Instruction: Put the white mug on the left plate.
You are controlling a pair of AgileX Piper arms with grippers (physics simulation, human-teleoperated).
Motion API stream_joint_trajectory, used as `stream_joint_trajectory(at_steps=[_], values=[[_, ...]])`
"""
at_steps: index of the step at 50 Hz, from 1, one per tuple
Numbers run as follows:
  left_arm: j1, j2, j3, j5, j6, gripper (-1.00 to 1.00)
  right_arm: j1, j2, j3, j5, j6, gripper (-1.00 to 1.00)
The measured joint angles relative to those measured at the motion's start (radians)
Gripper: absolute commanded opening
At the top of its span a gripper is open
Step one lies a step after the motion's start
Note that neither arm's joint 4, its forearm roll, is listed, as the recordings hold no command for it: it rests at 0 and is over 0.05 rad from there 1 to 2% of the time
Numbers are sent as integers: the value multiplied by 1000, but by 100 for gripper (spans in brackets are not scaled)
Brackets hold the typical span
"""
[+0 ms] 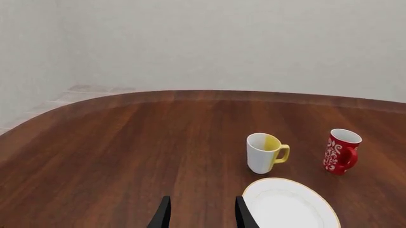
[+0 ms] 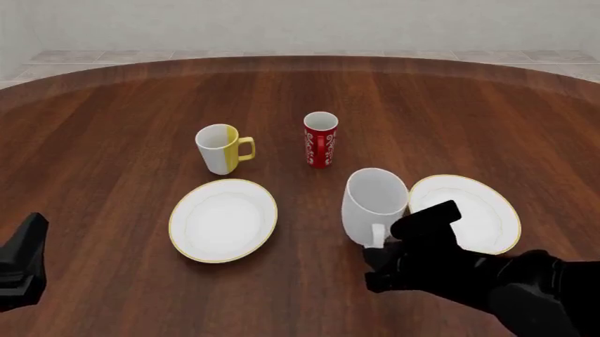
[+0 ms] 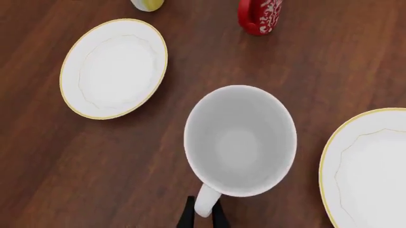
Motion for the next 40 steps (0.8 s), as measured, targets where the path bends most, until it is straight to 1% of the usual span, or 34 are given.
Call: stream_joint_trajectory(at_steps=[16,28,40], values=[[-4,-5,-1,7,-9,100,17,-68,-16,55,-25,-100],[-5,-36,-5,39,-7,100,23,-125,-31,101,-43,-100],[0,-47,-9,51,-7,100,39,-149,-51,129,-53,-100]])
